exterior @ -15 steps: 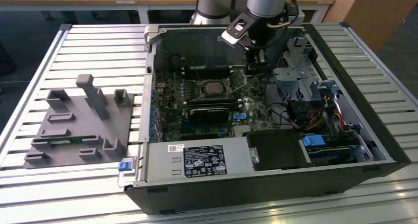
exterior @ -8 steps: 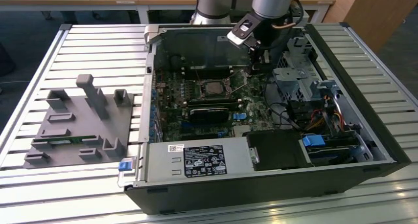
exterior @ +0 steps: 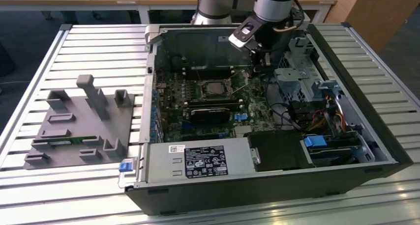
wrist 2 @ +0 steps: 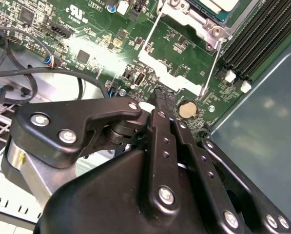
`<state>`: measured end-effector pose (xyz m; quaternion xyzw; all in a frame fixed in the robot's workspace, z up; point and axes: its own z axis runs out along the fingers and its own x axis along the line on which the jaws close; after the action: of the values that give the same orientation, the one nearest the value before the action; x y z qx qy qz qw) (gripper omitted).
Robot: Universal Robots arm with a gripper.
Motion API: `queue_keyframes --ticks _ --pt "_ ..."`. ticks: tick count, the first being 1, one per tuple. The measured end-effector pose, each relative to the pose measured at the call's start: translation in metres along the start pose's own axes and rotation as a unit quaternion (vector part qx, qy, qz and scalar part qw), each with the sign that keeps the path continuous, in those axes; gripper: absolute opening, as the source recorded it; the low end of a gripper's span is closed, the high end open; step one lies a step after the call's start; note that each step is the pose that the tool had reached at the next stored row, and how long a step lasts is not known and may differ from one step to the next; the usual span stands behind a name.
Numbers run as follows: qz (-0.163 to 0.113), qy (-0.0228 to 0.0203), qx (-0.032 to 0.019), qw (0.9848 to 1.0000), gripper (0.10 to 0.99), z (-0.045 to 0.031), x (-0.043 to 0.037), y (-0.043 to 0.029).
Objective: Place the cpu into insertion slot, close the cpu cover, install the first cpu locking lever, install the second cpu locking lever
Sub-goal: 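Close the cpu cover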
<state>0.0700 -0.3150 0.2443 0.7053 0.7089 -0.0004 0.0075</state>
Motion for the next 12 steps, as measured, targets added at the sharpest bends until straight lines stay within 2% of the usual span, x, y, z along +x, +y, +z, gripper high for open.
queue_keyframes --ticks 4,12 --pt "0.001 0.0000 0.0005 1.0000 0.110 0.0047 0.0002 0.0000" --pt "0.001 0.0000 0.0007 1.0000 0.110 0.0049 0.0002 -0.0059"
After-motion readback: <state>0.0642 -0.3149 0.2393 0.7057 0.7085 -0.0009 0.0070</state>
